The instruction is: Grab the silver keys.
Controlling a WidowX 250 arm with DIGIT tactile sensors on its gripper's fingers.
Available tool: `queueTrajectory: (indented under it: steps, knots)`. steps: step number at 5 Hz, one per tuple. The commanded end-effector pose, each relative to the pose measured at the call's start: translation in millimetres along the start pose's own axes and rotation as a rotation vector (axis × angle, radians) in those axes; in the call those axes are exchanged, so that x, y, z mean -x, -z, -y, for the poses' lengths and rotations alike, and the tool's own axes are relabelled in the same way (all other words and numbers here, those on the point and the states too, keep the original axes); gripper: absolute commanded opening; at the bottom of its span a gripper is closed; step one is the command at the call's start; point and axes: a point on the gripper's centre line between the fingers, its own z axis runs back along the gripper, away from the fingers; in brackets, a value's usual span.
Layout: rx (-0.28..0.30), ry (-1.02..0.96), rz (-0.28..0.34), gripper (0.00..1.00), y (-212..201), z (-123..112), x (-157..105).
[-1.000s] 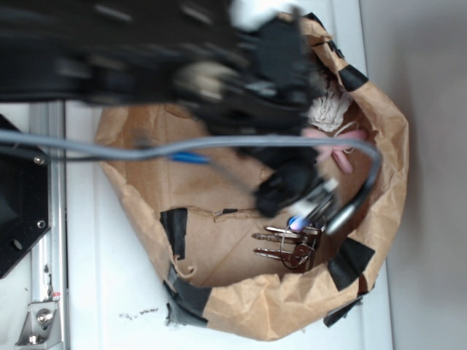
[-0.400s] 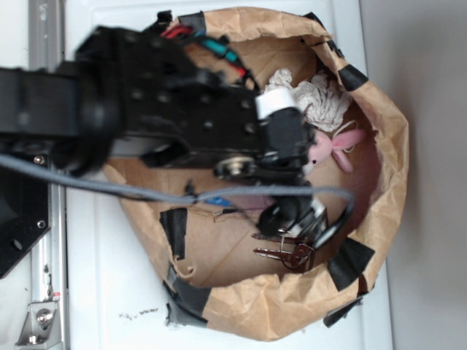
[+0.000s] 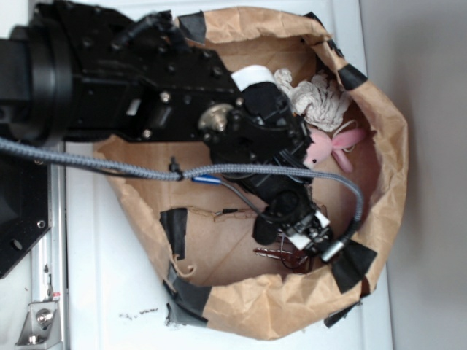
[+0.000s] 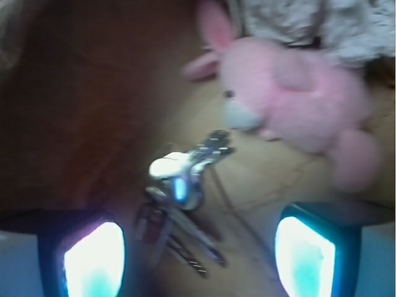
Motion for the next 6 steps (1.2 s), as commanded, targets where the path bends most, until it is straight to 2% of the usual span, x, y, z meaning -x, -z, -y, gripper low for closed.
queueTrajectory:
  steps: [1, 2, 3, 4, 6]
  knots:
    - [0.017, 0.113, -0.017, 1.0, 23.9, 12.8, 8.2]
    - [-0.001, 0.176, -0.141, 1.0, 31.7, 13.7, 15.8]
    - [0.028, 0.205, -0.139, 0.78, 37.2, 16.8, 15.2]
    - [0.027, 0.187, -0.142, 0.0, 32.3, 15.8, 14.7]
    - [0.044, 0.166, -0.096, 0.0, 21.3, 14.1, 8.1]
